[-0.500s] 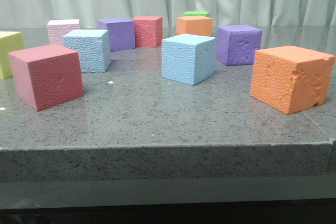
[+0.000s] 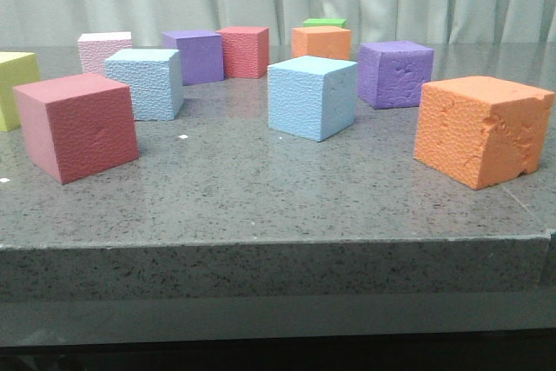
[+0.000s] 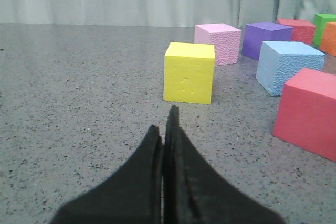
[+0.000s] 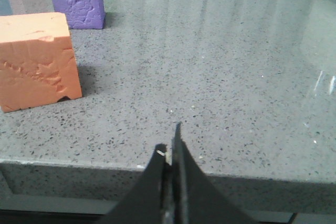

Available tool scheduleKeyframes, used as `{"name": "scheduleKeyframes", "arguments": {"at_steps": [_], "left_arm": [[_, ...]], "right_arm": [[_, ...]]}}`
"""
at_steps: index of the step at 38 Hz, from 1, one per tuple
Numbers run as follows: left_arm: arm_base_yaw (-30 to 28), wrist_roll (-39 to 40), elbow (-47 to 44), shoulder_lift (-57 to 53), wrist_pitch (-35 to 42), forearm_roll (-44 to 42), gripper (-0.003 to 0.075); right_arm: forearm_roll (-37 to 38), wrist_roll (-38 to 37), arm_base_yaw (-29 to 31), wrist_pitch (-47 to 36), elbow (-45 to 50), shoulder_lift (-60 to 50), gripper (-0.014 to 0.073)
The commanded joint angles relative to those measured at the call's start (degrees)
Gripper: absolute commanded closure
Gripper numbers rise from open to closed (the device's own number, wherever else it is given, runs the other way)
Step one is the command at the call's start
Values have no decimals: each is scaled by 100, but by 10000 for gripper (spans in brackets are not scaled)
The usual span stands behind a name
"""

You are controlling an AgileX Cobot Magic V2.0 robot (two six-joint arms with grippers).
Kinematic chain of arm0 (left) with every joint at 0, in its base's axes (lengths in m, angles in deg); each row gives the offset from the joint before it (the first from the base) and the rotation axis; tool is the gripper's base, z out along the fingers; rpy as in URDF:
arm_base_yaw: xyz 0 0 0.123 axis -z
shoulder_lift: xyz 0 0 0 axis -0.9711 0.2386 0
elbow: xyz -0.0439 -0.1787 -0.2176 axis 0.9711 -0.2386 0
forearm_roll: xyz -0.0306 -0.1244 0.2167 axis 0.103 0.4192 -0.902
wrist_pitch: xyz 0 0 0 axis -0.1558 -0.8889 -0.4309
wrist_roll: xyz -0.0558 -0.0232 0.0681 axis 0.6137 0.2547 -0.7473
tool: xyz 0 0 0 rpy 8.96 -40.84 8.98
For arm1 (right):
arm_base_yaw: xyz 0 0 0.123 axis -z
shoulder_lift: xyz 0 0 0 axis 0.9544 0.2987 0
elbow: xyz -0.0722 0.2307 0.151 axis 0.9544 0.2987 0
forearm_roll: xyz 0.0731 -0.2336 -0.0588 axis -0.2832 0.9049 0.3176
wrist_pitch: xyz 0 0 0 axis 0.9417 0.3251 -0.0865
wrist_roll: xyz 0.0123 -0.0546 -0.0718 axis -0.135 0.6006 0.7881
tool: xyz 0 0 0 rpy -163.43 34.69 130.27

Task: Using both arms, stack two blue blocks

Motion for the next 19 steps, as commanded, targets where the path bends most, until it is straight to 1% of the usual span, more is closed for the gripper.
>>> {"name": "scheduleKeyframes", "arguments": {"at_steps": [1, 19], "left_arm": [[-2, 19, -12, -91, 474, 39, 741], [-2, 19, -12, -91, 474, 39, 741]], "right_arm": [[-25, 54, 18, -440, -36, -97, 660], [-25, 54, 18, -504, -36, -97, 660]]}}
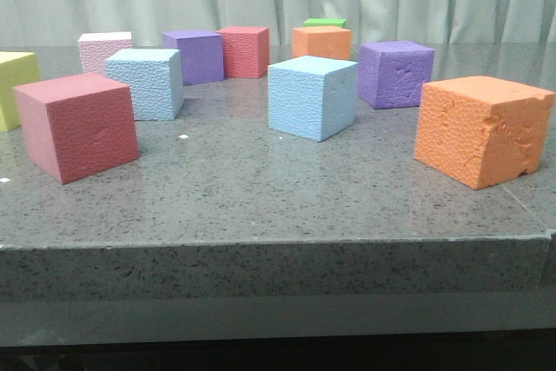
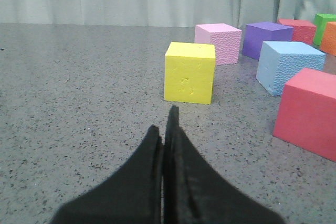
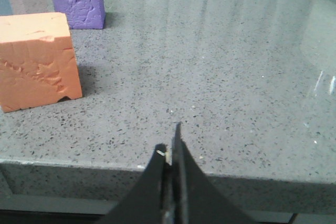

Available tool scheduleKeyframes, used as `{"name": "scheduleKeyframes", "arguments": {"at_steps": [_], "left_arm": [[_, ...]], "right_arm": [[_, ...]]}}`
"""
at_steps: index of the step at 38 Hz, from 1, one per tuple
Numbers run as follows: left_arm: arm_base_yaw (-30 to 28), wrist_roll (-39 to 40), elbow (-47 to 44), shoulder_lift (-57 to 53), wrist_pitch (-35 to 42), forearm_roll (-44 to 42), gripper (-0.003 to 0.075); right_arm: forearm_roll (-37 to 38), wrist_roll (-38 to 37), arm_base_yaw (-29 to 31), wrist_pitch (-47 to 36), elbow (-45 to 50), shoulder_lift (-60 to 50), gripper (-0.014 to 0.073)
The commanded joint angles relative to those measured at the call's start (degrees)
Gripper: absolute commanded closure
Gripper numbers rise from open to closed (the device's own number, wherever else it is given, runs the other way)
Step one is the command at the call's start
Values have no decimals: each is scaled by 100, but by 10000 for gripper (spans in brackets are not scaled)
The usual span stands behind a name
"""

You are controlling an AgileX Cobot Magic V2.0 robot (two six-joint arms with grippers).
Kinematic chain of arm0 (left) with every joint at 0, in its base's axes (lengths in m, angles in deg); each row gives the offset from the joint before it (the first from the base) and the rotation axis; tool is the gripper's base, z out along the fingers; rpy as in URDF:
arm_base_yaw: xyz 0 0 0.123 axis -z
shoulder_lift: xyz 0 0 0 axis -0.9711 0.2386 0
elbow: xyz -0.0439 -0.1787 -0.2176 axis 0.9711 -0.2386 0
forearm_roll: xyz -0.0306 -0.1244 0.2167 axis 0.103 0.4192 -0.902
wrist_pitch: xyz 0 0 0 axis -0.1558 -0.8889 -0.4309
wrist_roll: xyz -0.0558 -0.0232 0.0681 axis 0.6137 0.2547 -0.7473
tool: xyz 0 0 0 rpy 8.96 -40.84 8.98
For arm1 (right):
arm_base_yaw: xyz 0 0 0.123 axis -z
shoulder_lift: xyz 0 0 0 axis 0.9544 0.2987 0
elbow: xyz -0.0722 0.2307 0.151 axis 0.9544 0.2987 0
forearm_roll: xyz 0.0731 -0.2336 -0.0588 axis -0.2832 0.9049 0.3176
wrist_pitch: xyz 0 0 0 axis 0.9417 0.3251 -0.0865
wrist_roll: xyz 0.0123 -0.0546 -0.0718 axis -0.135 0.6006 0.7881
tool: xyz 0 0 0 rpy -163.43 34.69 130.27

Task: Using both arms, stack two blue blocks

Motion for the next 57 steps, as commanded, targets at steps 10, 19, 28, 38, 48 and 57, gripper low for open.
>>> {"name": "scheduleKeyframes", "arguments": {"at_steps": [10, 19, 28, 38, 48, 57], "left_arm": [[-2, 19, -12, -91, 474, 39, 741], [-2, 19, -12, -91, 474, 39, 741], [-2, 19, -12, -91, 737, 53, 741], [-2, 29, -12, -91, 1846, 555, 741], [-2, 68, 635, -41, 2256, 565, 741], [-2, 68, 1854, 757, 2079, 218, 741]], "right_arm": [[-25, 54, 18, -869, -36, -97, 660], [-25, 54, 18, -854, -36, -97, 660], [-25, 54, 18, -1213, -36, -97, 660], [-42, 54, 18, -1899, -41, -97, 660], [-42, 49, -11, -1594, -1073, -97, 660], [-42, 49, -11, -448, -2808, 643, 660]]}}
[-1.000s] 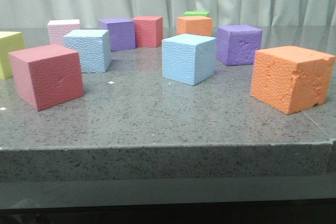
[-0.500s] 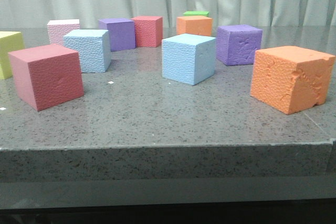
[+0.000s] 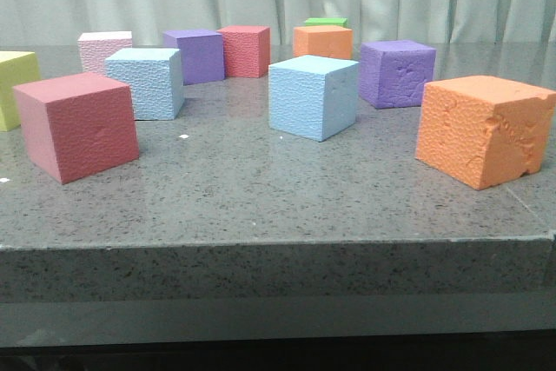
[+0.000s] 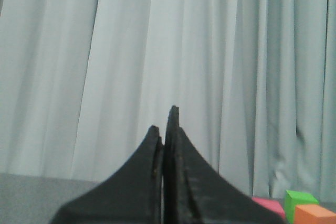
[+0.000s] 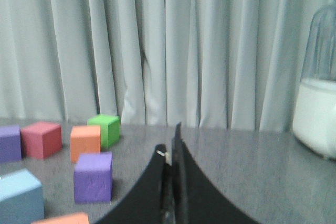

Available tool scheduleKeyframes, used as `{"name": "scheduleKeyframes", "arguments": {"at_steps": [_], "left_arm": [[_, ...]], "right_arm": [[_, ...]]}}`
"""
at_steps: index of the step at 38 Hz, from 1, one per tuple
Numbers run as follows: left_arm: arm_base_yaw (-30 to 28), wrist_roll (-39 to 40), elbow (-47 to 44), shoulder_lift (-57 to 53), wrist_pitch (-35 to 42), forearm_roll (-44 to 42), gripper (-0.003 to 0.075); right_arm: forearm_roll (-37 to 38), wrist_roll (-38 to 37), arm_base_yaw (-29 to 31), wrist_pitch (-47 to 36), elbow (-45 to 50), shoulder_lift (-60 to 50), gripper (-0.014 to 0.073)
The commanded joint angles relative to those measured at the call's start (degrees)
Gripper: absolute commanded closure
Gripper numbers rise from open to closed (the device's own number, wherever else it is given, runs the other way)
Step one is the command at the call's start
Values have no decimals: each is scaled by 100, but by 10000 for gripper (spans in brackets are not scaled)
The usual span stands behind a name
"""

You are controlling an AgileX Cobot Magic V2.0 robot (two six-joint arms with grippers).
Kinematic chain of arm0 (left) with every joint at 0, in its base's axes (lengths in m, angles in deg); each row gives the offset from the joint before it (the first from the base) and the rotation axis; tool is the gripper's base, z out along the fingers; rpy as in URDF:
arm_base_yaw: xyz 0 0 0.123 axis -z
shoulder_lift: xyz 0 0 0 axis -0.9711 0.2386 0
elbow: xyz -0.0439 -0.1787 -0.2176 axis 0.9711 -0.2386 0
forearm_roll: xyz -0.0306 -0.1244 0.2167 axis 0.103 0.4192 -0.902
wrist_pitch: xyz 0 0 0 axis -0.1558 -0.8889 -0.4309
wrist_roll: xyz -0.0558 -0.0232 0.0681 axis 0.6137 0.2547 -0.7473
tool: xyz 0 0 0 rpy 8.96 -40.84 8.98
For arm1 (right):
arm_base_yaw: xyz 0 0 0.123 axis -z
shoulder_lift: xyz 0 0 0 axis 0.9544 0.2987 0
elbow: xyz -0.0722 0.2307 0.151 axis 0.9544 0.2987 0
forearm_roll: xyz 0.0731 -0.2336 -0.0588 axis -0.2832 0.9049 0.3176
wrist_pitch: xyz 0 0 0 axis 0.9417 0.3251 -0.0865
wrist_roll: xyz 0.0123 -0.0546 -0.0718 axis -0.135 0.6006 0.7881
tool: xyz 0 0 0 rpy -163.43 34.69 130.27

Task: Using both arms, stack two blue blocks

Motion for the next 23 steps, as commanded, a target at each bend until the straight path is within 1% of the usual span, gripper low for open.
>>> {"name": "scheduleKeyframes", "arguments": {"at_steps": [1, 4, 8, 11, 13, 23], "left_arm": [[-2, 47, 759, 631, 93, -432, 741], [-2, 47, 1242, 1114, -591, -812, 741], [-2, 47, 1748, 1690, -1450, -808, 741], [-2, 47, 2025, 2053, -1903, -808, 741], [-2, 47, 2134, 2235, -2174, -808, 741], [-2, 47, 2154, 2455, -2183, -786, 741]], "right_arm": [[-32, 49, 0, 121, -898, 598, 660], [-32, 49, 0, 593, -1481, 1179, 660], [-32, 49, 0, 1326, -2094, 1850, 660], [-32, 49, 0, 1726, -2316, 2218, 660], [-46, 49, 0, 1825, -2337, 2401, 660], [-214, 49, 0, 1713, -2337, 2637, 660]]}}
